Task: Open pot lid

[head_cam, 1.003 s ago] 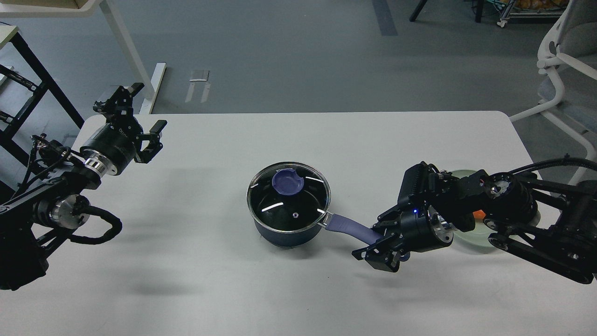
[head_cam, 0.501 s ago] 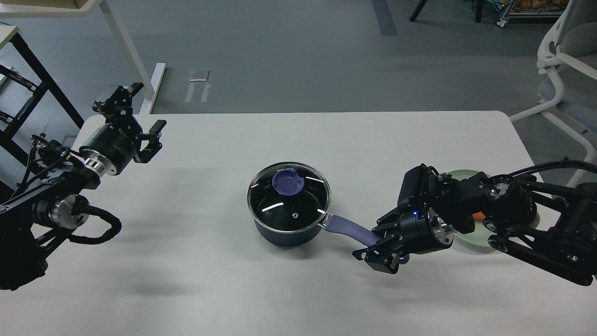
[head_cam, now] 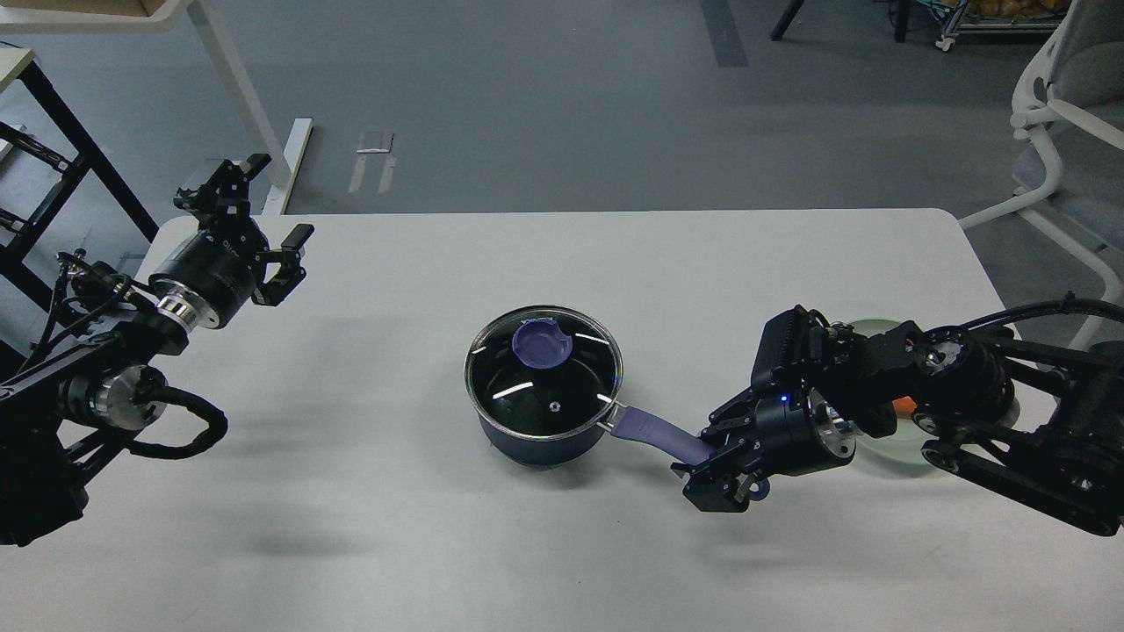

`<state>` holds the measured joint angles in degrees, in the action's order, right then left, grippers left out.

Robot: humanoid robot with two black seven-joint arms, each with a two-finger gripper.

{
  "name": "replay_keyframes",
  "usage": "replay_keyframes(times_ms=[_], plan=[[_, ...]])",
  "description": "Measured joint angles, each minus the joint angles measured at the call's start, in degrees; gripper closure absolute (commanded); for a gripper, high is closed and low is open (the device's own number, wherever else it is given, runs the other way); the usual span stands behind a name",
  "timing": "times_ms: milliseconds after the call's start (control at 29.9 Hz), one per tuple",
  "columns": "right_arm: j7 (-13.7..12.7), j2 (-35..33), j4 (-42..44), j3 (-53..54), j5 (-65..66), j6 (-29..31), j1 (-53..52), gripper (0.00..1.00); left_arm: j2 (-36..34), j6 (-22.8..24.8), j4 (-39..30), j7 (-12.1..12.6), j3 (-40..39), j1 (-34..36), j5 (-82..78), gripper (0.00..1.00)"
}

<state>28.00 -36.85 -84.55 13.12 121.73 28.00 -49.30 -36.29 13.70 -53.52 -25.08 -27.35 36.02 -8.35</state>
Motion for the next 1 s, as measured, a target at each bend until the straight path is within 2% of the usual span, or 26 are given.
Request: replay_keyframes(times_ms=[234,368,468,635,769,836,936,1003], plan=[[0.0,-0.1,0.0,0.1,0.0,0.0,-0.1,0.78,-1.3,0.2,0.0,0.0,2.8,3.3,-10.1,0.00],[0.0,-0.1,0.0,0.1,0.0,0.0,-0.1,0.77,-1.2,0.7,-1.3,-1.3,4.7,7.8,-31.3,0.00],[0.0,-0.1,0.0,0.1,0.0,0.0,-0.1,0.77,-1.0,0.6,-5.7,-2.7,5.1,10.2,-49.2,0.00],[0.0,-0.1,0.0,0.1,0.0,0.0,0.0,0.77,-0.6,-0.5,-12.4,-2.9,5.6,13.0,-72.4,0.00],[0.0,-0.1,0.0,0.1,0.0,0.0,0.0,0.77,0.1,-1.0,-16.2,-2.9,14.7,19.3,-83.8,0.01],[0.0,-0.1,0.0,0.1,0.0,0.0,0.0,0.77,1.0,-3.1,-17.3,-2.9,20.5,22.7,-88.5,0.02],[0.0,-0.1,0.0,0.1,0.0,0.0,0.0,0.77,2.8,-10.6,-17.4,-3.0,26.8,25.7,-97.0,0.02],[0.0,-0.1,0.0,0.1,0.0,0.0,0.0,0.77,4.0,-14.1,-17.0,-3.0,28.8,26.8,-102.1,0.02]])
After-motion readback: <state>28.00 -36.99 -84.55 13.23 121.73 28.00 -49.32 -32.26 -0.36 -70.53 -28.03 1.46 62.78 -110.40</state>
